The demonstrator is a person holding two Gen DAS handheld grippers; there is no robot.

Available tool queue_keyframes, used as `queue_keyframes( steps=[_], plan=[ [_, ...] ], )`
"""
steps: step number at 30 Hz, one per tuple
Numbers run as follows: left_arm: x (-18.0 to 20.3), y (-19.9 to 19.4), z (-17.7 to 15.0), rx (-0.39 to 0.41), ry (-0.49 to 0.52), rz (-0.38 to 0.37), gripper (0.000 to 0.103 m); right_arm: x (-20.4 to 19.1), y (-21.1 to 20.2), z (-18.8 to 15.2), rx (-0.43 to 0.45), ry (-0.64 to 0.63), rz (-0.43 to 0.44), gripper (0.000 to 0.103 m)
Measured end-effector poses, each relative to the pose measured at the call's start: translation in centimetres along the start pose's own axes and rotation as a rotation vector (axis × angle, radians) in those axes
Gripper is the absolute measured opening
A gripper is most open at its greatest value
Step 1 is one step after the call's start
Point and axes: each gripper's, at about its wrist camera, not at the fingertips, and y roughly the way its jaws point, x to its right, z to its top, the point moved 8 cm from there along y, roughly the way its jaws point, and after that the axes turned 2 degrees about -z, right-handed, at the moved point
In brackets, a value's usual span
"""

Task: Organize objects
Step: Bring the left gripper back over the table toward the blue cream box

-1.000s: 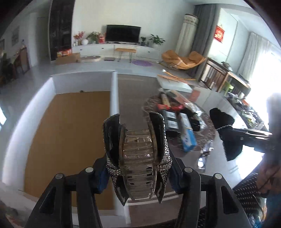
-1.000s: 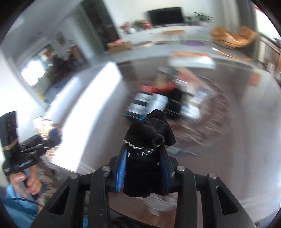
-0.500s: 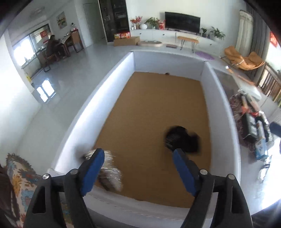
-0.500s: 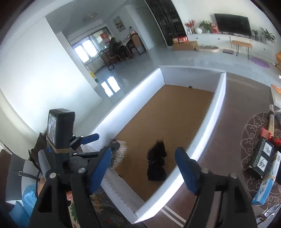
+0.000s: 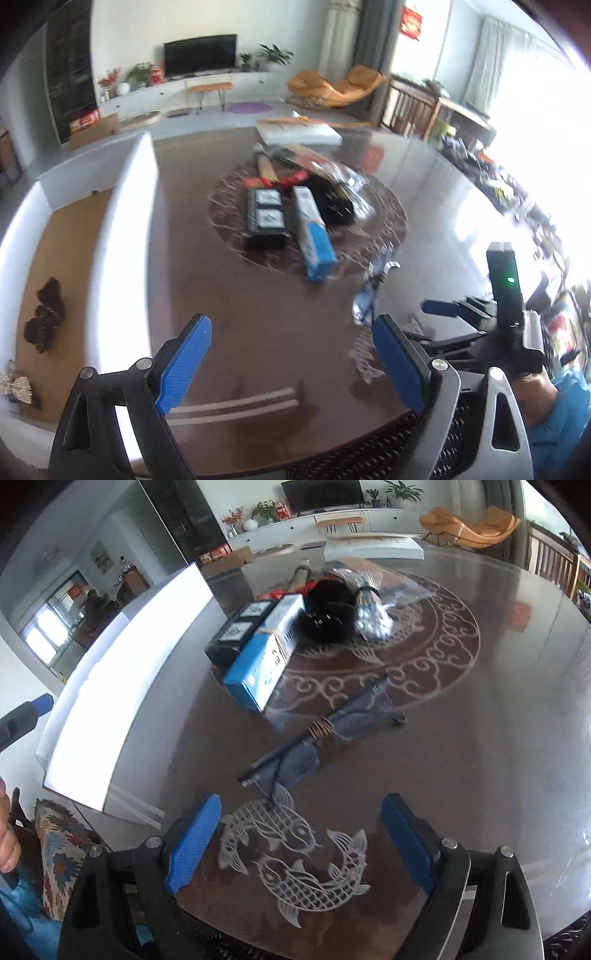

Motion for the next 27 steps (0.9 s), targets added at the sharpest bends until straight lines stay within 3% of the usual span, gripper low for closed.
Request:
queue_keyframes(
  steps=[3,6,12,17,21,23,27],
  plan=[
    [1.8,0.9,-1.2,-0.03,0.014,-0.033,0.089,-0.7,2.1,0.1,-0.006,-0.064,-0.039,0.089],
    [2.1,1.9,-2.3,-0.058,0.014,-0.013,0.089,-0.2,3.8,1.7,0.027,-0.104,-0.125,0.089],
    [0.2,6.5,-4.1,-0.145,-0.037,-0.002,0.089,6.7,3.5,5.0,0.063,-0.005,-0.265,0.089],
    [0.2,11.0,-5.0,-0.202,-0.051,0.006,0.089,7.5,0.8,3.2,0.088,-0.044,-0.245,0.089],
    [1.7,12.7,-4.1,-0.184,0.051,0.081,0.091,8.1,-0.3,0.7,0.099,-0.034,-0.267,0.089],
    [2.4,13.0,-3.9,-0.179,0.077,0.085,0.092,8.5,-0.1,-0.2,0.091,-0.027,-0.284,0.089],
    [3.0,13.9,-3.2,-0.189,0.066,0.09,0.102,8.8,0.1,-0.6,0.089,0.0,-0.276,0.09]
  ],
)
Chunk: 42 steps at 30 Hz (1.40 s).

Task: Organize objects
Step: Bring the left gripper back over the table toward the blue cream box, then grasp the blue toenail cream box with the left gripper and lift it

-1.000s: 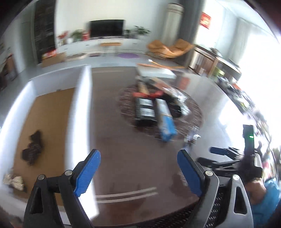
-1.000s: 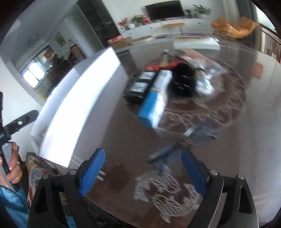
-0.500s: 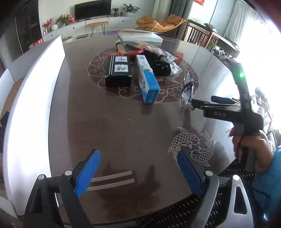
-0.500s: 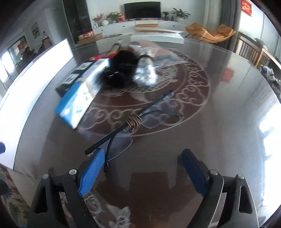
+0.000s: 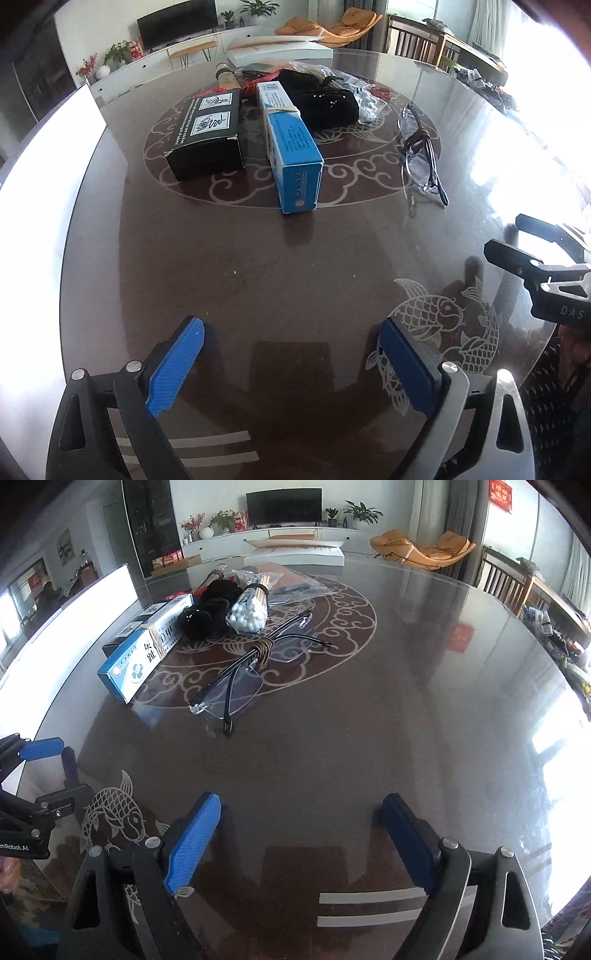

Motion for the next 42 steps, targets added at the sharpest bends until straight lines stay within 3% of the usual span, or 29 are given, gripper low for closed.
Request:
queue_keyframes(
  steps=[7,16,24,28,34,35,37,38,42],
  plan=[
    [0.1,0.8,0.8,0.012,-0.038,0.014,0.103,1.5,0.4,-0.7,-0.006,0.04,-0.053,0.103],
    [-0.7,0.7,0.7,0.057,-0.062,0.026,0.103,1.7,0.5,-0.7,-0.002,0.042,-0.068,0.103],
    [-1.0,0.6,1.4,-0.024,-0.071,-0.003,0.103,1.8,0.4,-0.6,0.013,0.046,-0.074,0.103],
    [-1.1,-2.0,4.3,0.081,-0.079,-0.084,0.103,1.8,0.3,-0.7,0.019,0.048,-0.077,0.103],
    [-1.1,-0.9,9.7,0.103,-0.005,-0.005,0.103,1.8,0.4,-0.6,0.027,0.049,-0.077,0.103],
    [-1.2,-0.2,10.3,0.1,0.002,0.014,0.098,1.8,0.4,-0.6,0.028,0.049,-0.078,0.103],
    [-1.7,1.7,11.2,0.073,-0.001,0.039,0.076,1.8,0.4,-0.6,0.032,0.049,-0.078,0.103],
    [-1.4,2.2,11.5,0.065,-0.007,0.042,0.073,1.8,0.4,-0.6,0.034,0.05,-0.08,0.103],
    [-2.3,3.8,11.3,0.055,-0.041,0.036,0.021,1.8,0.3,-0.6,0.038,0.055,-0.085,0.103]
  ],
)
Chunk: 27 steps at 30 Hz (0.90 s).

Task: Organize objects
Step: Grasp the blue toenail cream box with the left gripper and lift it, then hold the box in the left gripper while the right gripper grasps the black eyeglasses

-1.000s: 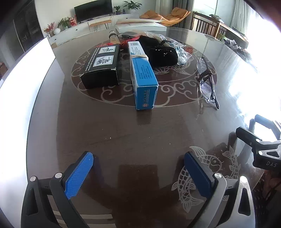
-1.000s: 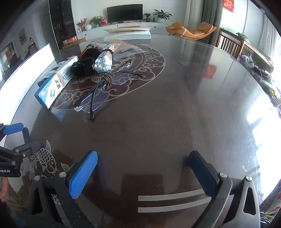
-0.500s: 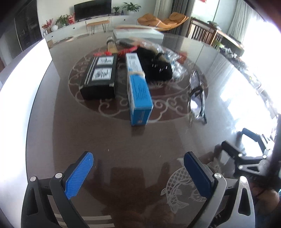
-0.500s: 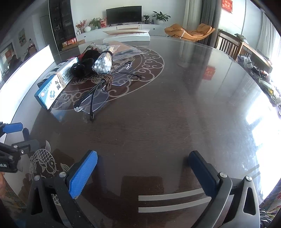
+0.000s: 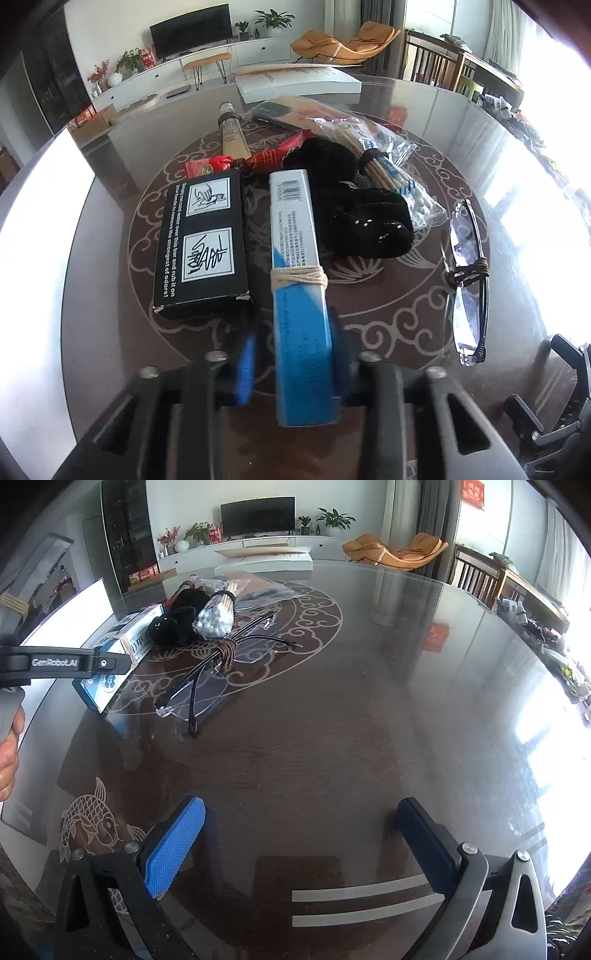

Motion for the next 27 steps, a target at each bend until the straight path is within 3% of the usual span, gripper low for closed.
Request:
queue_keyframes(
  steps=[6,13,15,18,24,27],
  plan=[
    [0.0,-2.8,-4.4,0.007,-0.047,-0.068,0.021,0.0,0.0,0.0,-0.001,0.0,0.0,0.103],
    [1.5,-5.8,-11.2,-0.096,-0.079,-0.267,0.022,0.0,0.0,0.0,0.0,0.0,0.0,0.103],
    [1.0,-6.2,-11.3,-0.105,-0.107,-0.294,0.025,-0.1,0.1,0.1,0.001,-0.001,0.0,0.103],
    [-0.8,-6.1,-10.2,-0.081,-0.136,-0.265,0.047,-0.1,0.2,0.2,0.002,0.0,0.0,0.103],
    [-3.6,-5.7,-9.3,-0.056,-0.18,-0.211,0.047,-0.1,0.1,0.2,0.003,0.0,-0.001,0.103],
    [-3.5,-5.8,-9.1,-0.061,-0.175,-0.255,0.05,0.0,0.2,0.2,0.005,0.001,-0.001,0.103]
  ],
)
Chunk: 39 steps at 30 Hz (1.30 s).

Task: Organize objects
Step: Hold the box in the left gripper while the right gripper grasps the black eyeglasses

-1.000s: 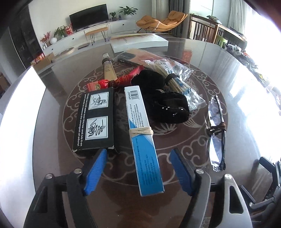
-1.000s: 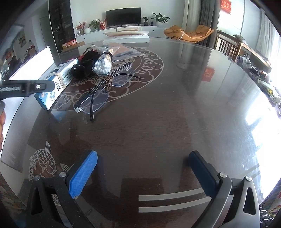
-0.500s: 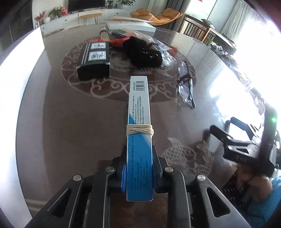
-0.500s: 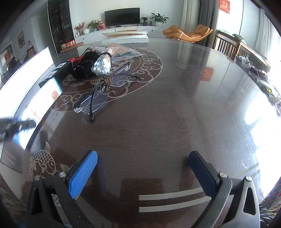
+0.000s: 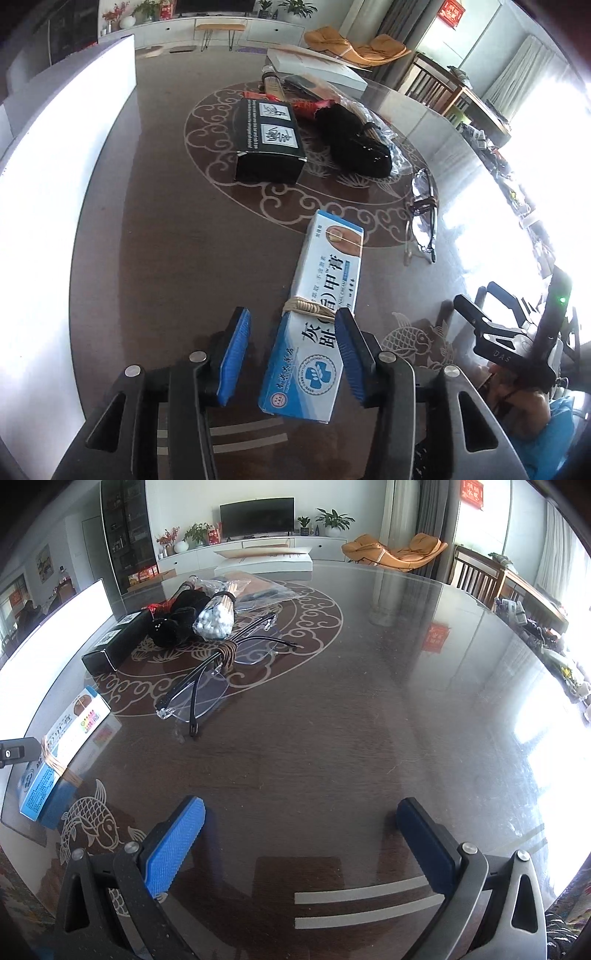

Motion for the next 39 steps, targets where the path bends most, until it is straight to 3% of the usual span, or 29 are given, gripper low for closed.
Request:
queue_keyframes(
  steps=[3,6,10,11,12,13,15,21,24,26,28,31,36,39],
  plan=[
    [1.7,0.4,-0.5,-0.038,0.064,-0.067,0.077,0.0,0.0,0.0,0.001,0.0,0.0,0.103],
    [2.7,1.4,-0.6,-0.037,0.14,-0.03,0.079,0.0,0.0,0.0,0.001,0.0,0.0,0.103],
    [2.4,2.6,0.2,-0.016,0.113,0.015,0.079,0.0,0.0,0.1,0.007,0.003,-0.003,0.103],
    [2.2,2.7,0.3,-0.008,0.106,0.035,0.079,0.1,0.0,0.1,0.009,0.004,-0.004,0.103],
    [2.0,2.7,0.4,0.003,0.104,0.065,0.07,0.0,0.0,0.1,0.01,0.004,-0.004,0.103],
    [1.7,2.7,0.5,0.019,0.111,0.105,0.056,0.0,-0.2,0.0,0.013,0.005,-0.005,0.103],
    [1.1,2.5,0.5,0.041,0.111,0.147,0.044,0.0,-0.2,0.0,0.013,0.005,-0.005,0.103],
    [-2.4,1.9,1.5,0.099,0.007,0.202,0.045,0.0,-0.2,0.0,0.013,0.005,-0.005,0.103],
    [-3.1,2.0,2.1,0.123,0.036,0.233,0.045,0.0,-0.3,-0.1,0.014,0.004,-0.003,0.103],
    [-2.9,2.2,2.2,0.127,0.078,0.26,0.051,0.0,-0.4,-0.2,0.02,-0.001,0.001,0.103],
    [-2.2,2.7,2.0,0.128,0.118,0.267,0.077,0.0,-0.4,-0.3,0.032,-0.008,0.007,0.103],
    [-2.5,3.0,1.9,0.136,0.094,0.283,0.099,0.0,-0.4,-0.3,0.04,-0.014,0.012,0.103],
    [-2.7,3.1,1.8,0.151,0.082,0.286,0.103,0.0,-0.4,-0.2,0.047,-0.015,0.016,0.103],
    [-2.6,3.1,1.7,0.161,0.081,0.288,0.103,0.1,-0.2,0.2,-0.005,0.008,0.025,0.103]
  ],
)
